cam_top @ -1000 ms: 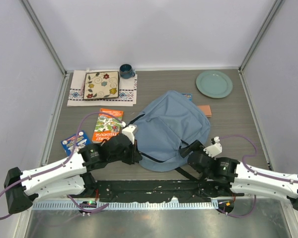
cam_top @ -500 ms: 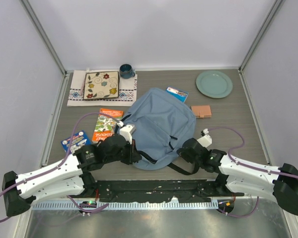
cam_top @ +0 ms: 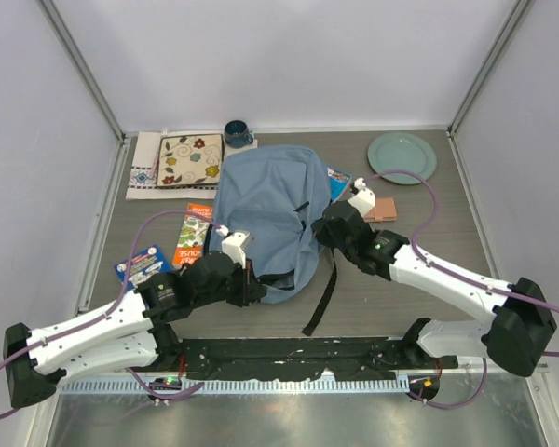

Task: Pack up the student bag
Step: Unzip the student bag at the center of the board.

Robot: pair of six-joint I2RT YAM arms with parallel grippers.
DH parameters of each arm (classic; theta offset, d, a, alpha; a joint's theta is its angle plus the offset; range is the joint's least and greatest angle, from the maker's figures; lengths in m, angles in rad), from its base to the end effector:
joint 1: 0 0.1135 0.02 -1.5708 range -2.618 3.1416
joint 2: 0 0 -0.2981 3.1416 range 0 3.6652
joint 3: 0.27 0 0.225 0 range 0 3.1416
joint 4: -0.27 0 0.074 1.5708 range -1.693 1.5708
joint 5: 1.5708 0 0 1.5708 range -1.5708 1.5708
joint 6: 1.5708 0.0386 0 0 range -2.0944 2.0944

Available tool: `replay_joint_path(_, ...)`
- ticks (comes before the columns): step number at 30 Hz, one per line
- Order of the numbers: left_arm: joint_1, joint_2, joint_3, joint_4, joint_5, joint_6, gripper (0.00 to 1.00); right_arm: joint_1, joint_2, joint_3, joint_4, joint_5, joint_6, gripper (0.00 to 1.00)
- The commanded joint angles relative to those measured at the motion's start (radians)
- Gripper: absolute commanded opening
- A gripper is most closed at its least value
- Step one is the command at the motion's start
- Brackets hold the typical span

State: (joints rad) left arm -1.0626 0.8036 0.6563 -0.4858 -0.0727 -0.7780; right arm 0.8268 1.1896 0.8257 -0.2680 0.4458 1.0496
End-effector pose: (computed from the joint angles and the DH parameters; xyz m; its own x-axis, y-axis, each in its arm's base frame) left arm 0.0643 -0.1097 0.2891 -0.7966 -0.0083 -0.6044 0.3983 0.7449 -0.5352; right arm 0.1619 0.1513 0.3048 -0.5705 0.5355 -0.6226 0.1337 0.8086 0.5730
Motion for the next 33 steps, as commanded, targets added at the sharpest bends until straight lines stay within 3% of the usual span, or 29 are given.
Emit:
replay_joint_path(1,-0.008,0.019,0.000,0.117,-0.004,-0.024,0.00,-0.047,0.064,0.086,0.007,0.027,-0.093,0.01)
replay_joint_path(4,-0.008,0.060,-0.015,0.173,0.011,-0.043,0.00,-0.087,0.054,0.033,-0.002,0.016,-0.069,0.02)
replay_joint_path(6,-0.008,0.092,-0.029,0.202,0.017,-0.052,0.00,-0.113,0.044,0.007,-0.011,-0.010,-0.091,0.10)
replay_joint_path(7,-0.008,0.101,-0.030,0.228,0.019,-0.059,0.00,-0.121,0.044,0.007,-0.028,-0.019,-0.095,0.26)
replay_joint_path(10,-0.008,0.143,-0.029,0.259,0.017,-0.073,0.00,-0.149,0.027,0.015,-0.108,-0.024,-0.126,0.57)
replay_joint_path(13,-0.007,0.170,-0.029,0.286,0.013,-0.089,0.00,-0.153,-0.028,0.035,-0.215,0.017,-0.149,0.71)
replay_joint_path(18,-0.008,0.193,-0.030,0.312,0.007,-0.099,0.00,-0.153,-0.186,-0.011,-0.319,-0.027,-0.093,0.73)
replay_joint_path(23,-0.011,0.218,-0.021,0.325,0.024,-0.098,0.00,-0.135,-0.390,-0.204,-0.254,-0.319,0.094,0.72)
replay_joint_path(26,-0.014,0.235,-0.011,0.329,0.028,-0.095,0.00,-0.098,-0.500,-0.291,-0.206,-0.415,0.191,0.72)
replay_joint_path(33,-0.027,0.279,0.019,0.349,0.028,-0.089,0.00,0.000,-0.541,-0.362,-0.122,-0.433,0.360,0.73)
